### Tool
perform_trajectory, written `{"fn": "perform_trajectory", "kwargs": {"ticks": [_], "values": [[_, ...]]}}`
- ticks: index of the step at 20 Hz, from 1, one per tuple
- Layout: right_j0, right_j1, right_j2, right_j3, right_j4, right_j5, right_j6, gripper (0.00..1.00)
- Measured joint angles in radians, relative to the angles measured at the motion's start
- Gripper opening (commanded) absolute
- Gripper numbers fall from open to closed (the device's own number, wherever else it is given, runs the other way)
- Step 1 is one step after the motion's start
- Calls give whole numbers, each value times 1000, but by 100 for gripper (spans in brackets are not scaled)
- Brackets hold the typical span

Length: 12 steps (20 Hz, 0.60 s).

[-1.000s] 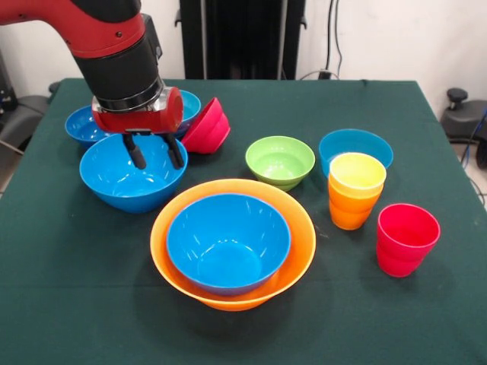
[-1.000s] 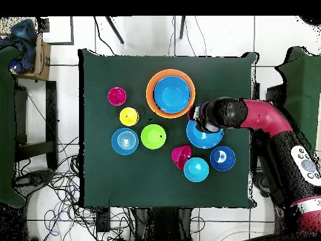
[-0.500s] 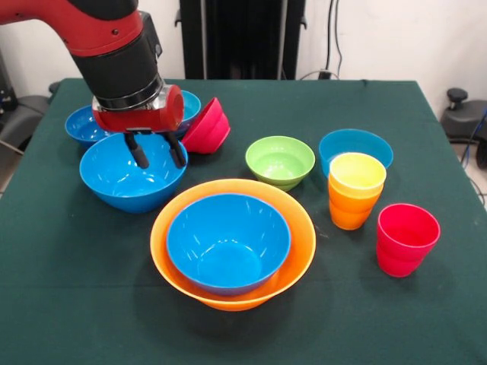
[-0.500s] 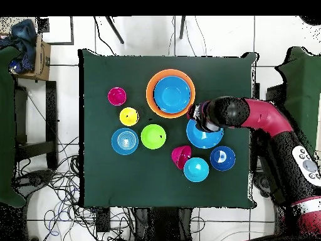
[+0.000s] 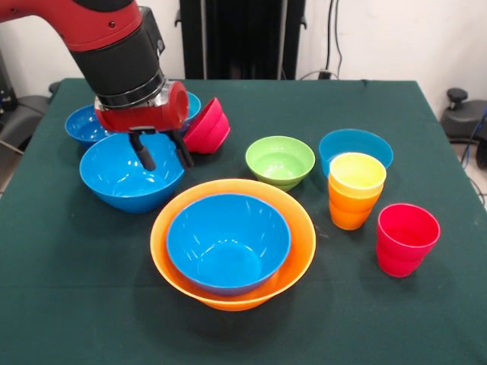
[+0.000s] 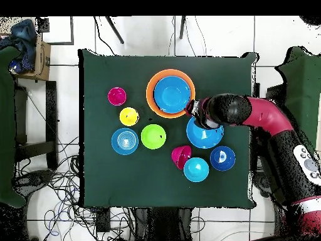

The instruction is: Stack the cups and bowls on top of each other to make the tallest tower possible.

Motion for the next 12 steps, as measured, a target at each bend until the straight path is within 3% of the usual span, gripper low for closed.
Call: {"fn": "perform_trajectory", "kwargs": {"ticks": [12], "values": [[4,18,2,1,-3,-54,0,100]]}}
